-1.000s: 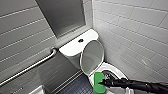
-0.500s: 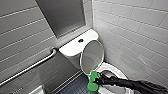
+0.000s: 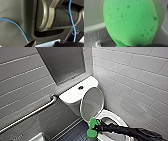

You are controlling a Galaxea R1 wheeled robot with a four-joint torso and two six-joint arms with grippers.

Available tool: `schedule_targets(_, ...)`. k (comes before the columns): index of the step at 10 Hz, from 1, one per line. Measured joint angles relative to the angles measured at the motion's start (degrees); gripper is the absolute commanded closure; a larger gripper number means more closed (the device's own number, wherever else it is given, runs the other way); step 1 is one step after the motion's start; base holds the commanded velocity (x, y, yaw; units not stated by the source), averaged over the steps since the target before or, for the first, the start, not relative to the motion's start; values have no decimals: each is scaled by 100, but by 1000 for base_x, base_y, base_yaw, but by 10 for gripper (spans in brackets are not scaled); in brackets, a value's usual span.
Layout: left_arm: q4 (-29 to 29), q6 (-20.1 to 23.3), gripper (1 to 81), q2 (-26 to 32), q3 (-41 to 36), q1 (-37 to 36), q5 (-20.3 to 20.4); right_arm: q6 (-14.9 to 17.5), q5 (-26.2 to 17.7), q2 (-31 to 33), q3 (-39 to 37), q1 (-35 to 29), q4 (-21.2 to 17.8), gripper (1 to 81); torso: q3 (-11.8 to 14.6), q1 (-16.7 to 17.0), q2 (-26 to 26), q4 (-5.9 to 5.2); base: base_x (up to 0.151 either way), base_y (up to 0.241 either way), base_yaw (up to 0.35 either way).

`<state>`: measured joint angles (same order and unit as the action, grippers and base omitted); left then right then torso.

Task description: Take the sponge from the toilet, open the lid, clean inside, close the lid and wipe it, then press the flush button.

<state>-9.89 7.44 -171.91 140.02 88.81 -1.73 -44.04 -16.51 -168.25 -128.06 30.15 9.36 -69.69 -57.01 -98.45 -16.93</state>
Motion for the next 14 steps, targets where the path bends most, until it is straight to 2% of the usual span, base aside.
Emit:
schedule_targets(3, 0, 0, 10, 0, 0, 0, 0, -46, 352, 496, 795, 113, 358, 811, -2, 0, 0, 0, 0, 0, 0)
schedule_targets(5, 0, 0, 10, -2, 0, -2, 0, -61, 341, 1164, 1588, 162, 511, 811, -2, 0, 2, 0, 0, 0, 0)
schedule_targets(8, 0, 0, 10, -2, 0, 2, -2, -101, 513, 2132, 2420, 436, 625, 811, -2, 0, 2, 0, 0, 0, 0)
schedule_targets(14, -4, 2, 10, 0, 0, 0, 22, -102, 446, 3361, 3551, 780, 730, 811, -2, 0, 2, 0, 0, 0, 0)
